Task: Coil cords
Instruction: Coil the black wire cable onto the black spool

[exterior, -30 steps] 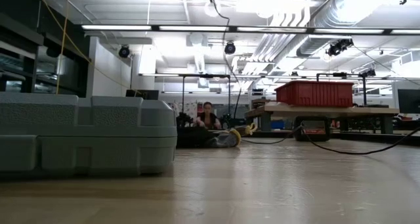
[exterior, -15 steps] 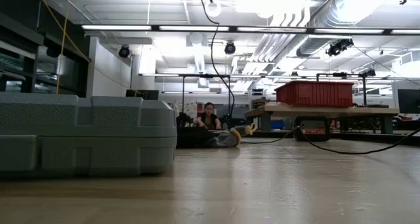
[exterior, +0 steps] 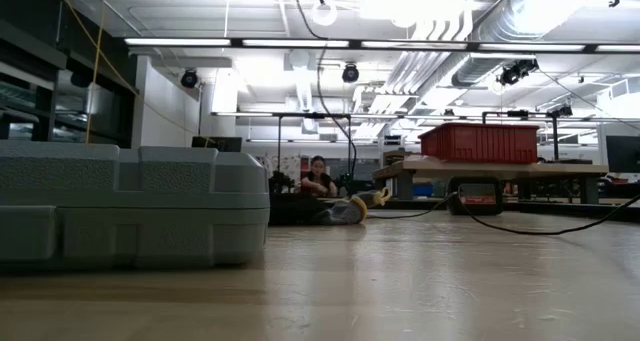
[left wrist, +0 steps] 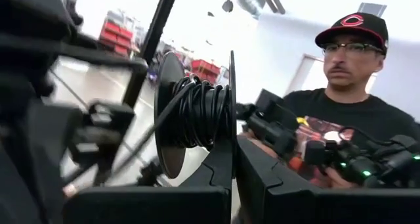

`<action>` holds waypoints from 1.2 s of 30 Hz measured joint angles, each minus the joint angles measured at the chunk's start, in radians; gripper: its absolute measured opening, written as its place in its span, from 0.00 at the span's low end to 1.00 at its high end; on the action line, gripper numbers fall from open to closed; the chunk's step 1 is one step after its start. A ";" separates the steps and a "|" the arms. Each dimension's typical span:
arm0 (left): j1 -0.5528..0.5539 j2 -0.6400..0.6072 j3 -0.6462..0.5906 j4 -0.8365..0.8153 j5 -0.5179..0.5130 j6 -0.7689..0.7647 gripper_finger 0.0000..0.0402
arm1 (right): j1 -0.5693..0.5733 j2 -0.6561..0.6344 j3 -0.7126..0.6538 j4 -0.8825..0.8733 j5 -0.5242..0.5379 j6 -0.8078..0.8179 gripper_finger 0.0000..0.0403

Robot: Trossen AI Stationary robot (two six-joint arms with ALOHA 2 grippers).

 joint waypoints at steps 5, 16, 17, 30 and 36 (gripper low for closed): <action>0.006 0.000 0.000 0.020 -0.038 0.048 0.00 | 0.000 0.045 0.000 0.058 0.001 0.117 0.03; 0.164 -0.009 0.000 0.099 -0.034 0.087 0.00 | 0.049 0.030 0.000 0.018 0.175 0.165 0.50; 0.188 -0.013 0.000 0.097 -0.037 0.103 0.00 | 0.052 0.023 0.000 0.012 0.175 0.139 0.54; 0.415 -0.049 0.000 0.012 -0.199 0.359 0.00 | 0.076 0.002 0.065 -0.047 0.459 -0.095 0.59; 0.420 -0.080 0.000 -0.220 -0.203 0.535 0.00 | 0.071 0.001 0.182 -0.054 0.578 -0.223 0.59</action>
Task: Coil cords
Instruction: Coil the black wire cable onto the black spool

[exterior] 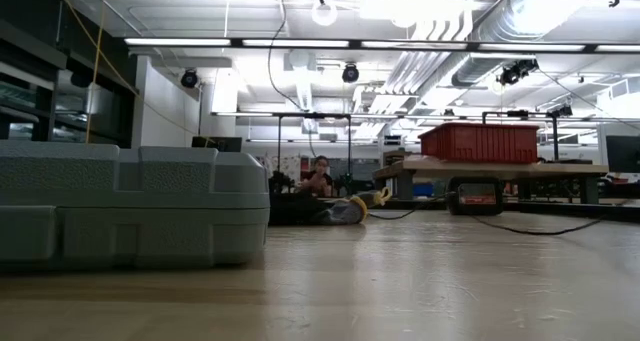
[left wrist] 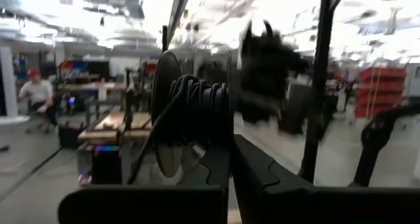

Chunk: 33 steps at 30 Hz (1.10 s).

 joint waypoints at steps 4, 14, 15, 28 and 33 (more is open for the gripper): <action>-0.046 -0.018 0.000 -0.166 -0.052 0.148 0.00 | -0.030 -0.001 0.045 -0.015 -0.052 0.019 0.59; -0.190 -0.023 0.000 -0.307 -0.265 0.352 0.00 | -0.051 0.000 0.046 -0.145 -0.165 0.130 0.58; -0.201 -0.023 0.000 -0.306 -0.266 0.360 0.00 | -0.051 0.000 0.046 -0.153 -0.165 0.143 0.58; -0.278 -0.023 0.000 -0.306 -0.366 0.407 0.00 | -0.043 0.000 0.046 -0.197 -0.206 0.191 0.41; -0.291 -0.023 0.000 -0.289 -0.376 0.407 0.00 | -0.043 0.000 0.046 -0.221 -0.185 0.191 0.30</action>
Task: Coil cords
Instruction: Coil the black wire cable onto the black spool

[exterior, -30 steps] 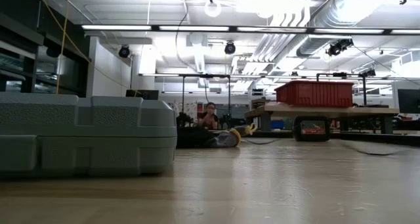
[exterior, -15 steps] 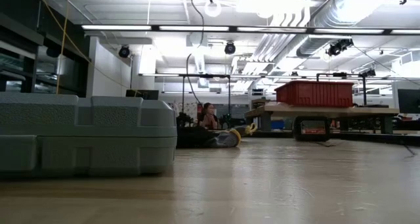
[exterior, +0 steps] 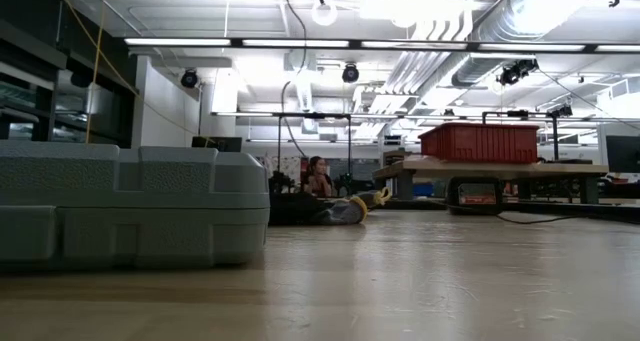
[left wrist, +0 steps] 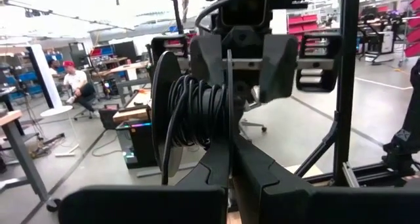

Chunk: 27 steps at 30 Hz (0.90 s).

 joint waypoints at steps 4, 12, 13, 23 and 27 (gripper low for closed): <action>-0.012 0.000 0.000 0.003 0.000 -0.001 0.00 | -0.002 0.001 0.000 0.000 0.010 0.000 0.27; -0.029 0.002 0.000 0.015 0.000 -0.002 0.00 | -0.002 0.018 0.000 0.023 -0.009 -0.005 0.25; -0.031 0.002 0.000 0.020 -0.001 -0.004 0.00 | -0.002 0.019 0.000 0.028 -0.014 -0.006 0.24; -0.027 -0.009 0.001 -0.015 -0.006 -0.036 0.00 | 0.036 0.030 0.001 0.041 0.086 -0.050 0.01; -0.028 -0.020 0.001 -0.056 -0.010 -0.075 0.05 | 0.047 0.022 0.000 0.027 0.108 -0.054 0.00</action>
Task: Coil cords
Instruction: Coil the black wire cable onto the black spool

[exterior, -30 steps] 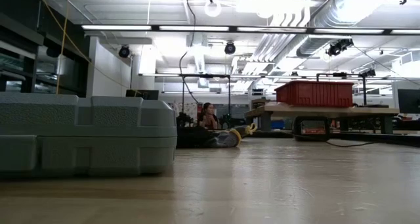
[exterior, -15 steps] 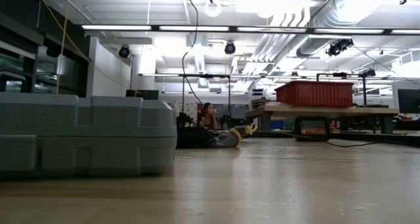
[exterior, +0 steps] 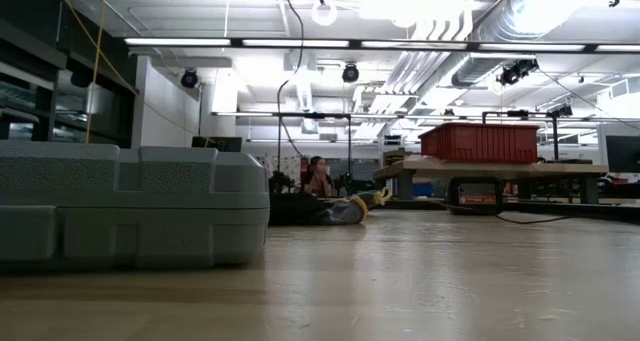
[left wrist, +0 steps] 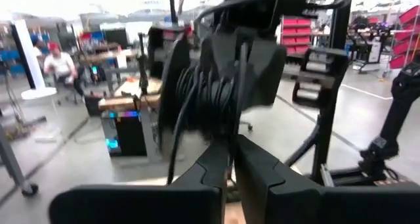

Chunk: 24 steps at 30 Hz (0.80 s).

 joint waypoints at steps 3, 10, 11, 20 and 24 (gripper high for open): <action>-0.003 -0.015 0.000 -0.030 0.003 -0.009 0.11 | 0.000 -0.016 0.000 0.009 0.015 -0.007 0.00; -0.005 -0.059 -0.002 -0.118 -0.006 -0.030 0.25 | -0.009 -0.030 0.001 0.005 0.018 -0.004 0.00; -0.005 -0.071 -0.002 -0.099 -0.012 -0.042 0.27 | -0.009 -0.030 0.001 0.008 -0.002 0.006 0.00; -0.005 -0.082 -0.001 0.087 -0.037 -0.213 0.38 | -0.009 0.007 0.001 0.106 -0.095 0.019 0.00; -0.005 -0.081 0.000 0.081 -0.037 -0.226 0.41 | -0.009 0.010 0.002 0.169 -0.098 -0.005 0.00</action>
